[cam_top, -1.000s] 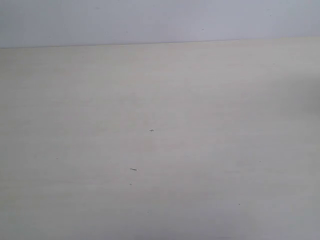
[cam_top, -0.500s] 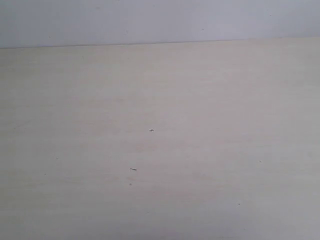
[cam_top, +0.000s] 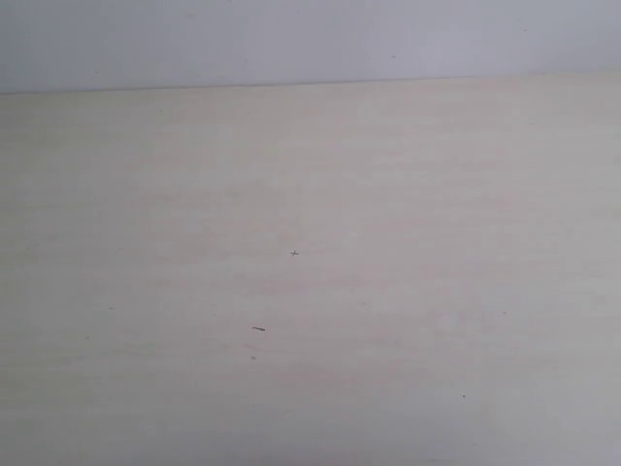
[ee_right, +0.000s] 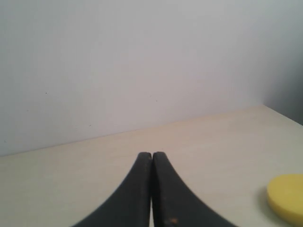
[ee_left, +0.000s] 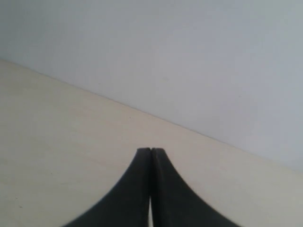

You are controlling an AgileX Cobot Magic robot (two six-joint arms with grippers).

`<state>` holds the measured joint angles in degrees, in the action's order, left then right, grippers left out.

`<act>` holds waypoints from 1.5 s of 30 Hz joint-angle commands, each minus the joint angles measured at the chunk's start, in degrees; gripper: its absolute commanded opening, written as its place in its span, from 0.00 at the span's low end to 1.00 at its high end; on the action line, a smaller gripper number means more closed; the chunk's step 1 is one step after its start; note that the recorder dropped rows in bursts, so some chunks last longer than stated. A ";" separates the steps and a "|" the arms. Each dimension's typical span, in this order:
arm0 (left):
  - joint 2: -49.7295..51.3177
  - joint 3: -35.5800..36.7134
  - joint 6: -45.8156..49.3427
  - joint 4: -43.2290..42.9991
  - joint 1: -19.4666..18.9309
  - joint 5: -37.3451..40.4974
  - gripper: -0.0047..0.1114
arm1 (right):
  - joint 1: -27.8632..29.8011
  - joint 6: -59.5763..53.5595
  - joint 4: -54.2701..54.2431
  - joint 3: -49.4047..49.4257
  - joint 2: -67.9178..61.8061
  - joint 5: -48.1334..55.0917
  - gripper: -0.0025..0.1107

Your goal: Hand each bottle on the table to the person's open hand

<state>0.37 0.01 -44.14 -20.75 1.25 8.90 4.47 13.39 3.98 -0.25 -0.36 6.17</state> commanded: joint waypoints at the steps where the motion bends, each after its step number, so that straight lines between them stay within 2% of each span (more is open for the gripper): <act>1: -0.37 -0.01 9.77 12.72 -0.18 -3.02 0.04 | 0.34 0.07 0.46 0.25 0.36 -0.31 0.02; 4: -0.37 -0.01 24.95 19.46 -0.32 -5.71 0.04 | 0.34 0.07 0.46 0.25 0.36 -0.31 0.02; 7: -0.37 -0.01 29.52 22.21 -2.10 -5.53 0.04 | 0.34 0.07 0.46 0.25 0.36 -0.31 0.02; 11: -0.37 -0.01 29.52 21.94 -4.14 -2.73 0.04 | 0.34 0.07 0.46 0.25 0.36 -0.31 0.02; 45: -0.37 -0.01 28.99 21.84 -4.14 -2.56 0.04 | 0.23 0.07 0.56 0.25 0.36 0.08 0.02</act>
<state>0.37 0.01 -15.45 0.67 -2.71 6.40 4.47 13.51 3.98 -0.25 -0.36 6.27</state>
